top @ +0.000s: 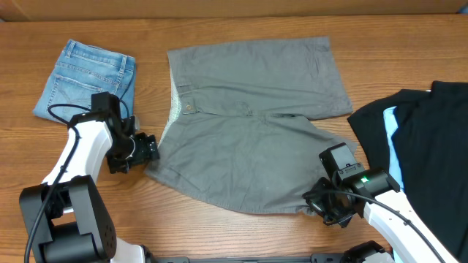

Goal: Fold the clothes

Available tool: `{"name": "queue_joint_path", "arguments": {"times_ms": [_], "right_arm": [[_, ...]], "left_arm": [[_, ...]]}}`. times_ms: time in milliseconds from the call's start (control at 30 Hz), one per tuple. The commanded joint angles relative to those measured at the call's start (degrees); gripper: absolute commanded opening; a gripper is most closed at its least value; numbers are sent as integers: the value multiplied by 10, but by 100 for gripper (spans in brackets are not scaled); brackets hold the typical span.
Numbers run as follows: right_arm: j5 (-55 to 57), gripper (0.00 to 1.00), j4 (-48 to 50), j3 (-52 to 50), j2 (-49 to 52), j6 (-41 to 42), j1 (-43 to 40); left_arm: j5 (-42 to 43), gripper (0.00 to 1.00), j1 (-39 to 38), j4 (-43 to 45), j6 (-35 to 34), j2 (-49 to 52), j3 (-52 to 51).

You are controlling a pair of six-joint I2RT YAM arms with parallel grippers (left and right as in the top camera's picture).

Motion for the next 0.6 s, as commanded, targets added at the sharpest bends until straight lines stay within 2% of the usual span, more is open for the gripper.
{"name": "queue_joint_path", "arguments": {"times_ms": [0, 133, 333, 467, 567], "right_arm": [[10, 4, 3, 11, -5, -2, 3], [8, 4, 4, 11, -5, -1, 3], [0, 4, 13, 11, -5, -10, 3], [0, 4, 15, 11, -5, -19, 3], [-1, 4, 23, 11, -5, -30, 3]], "left_arm": [[35, 93, 5, -5, 17, -10, 9], [39, 94, 5, -20, 34, -10, 9], [71, 77, 4, -40, 34, -10, 8], [44, 76, 2, -51, 36, -10, -4], [30, 75, 2, -14, 30, -10, -29]]}}
